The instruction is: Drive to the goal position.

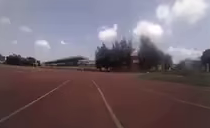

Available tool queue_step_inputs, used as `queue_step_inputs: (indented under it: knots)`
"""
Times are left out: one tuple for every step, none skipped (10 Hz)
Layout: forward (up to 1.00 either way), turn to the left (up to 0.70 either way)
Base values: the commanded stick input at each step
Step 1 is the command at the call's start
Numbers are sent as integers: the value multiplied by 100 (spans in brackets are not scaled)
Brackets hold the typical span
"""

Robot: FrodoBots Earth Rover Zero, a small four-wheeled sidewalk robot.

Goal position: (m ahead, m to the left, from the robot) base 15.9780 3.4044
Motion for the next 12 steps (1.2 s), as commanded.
queue_step_inputs:
  knots:
    - [70, 0]
    - [70, 0]
    - [70, 0]
    - [70, 0]
    - [70, 0]
    - [70, 0]
    - [70, 0]
    - [70, 0]
    - [70, 0]
    - [70, 0]
    - [70, 0]
    - [70, 0]
